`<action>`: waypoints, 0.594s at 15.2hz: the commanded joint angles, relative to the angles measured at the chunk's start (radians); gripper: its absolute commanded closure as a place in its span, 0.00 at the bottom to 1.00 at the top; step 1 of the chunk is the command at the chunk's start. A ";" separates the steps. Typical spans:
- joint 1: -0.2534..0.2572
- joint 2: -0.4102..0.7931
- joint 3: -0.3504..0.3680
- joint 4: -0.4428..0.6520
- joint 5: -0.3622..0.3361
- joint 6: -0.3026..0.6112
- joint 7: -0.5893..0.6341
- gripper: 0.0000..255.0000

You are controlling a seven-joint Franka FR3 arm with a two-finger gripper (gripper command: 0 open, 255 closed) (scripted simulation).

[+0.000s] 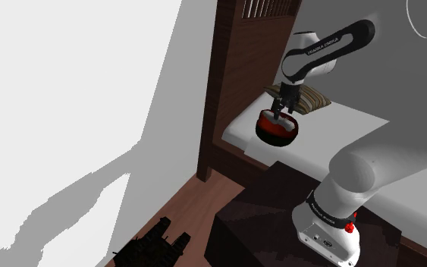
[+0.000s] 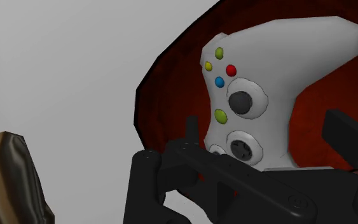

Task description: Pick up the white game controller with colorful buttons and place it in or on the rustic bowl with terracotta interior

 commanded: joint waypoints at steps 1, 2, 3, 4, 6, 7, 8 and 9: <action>0.006 -0.033 0.012 0.037 0.009 -0.073 0.000 0.00; 0.008 -0.046 0.017 0.054 0.013 -0.103 -0.001 0.00; 0.008 -0.046 0.017 0.054 0.013 -0.103 -0.001 0.00; 0.008 -0.047 0.017 0.054 0.013 -0.103 -0.001 0.00; 0.008 -0.046 0.017 0.054 0.013 -0.103 -0.001 0.00; 0.008 -0.046 0.017 0.054 0.013 -0.103 -0.001 0.00; 0.008 -0.046 0.017 0.054 0.013 -0.103 -0.001 0.00; 0.008 -0.046 0.017 0.054 0.013 -0.103 -0.001 0.00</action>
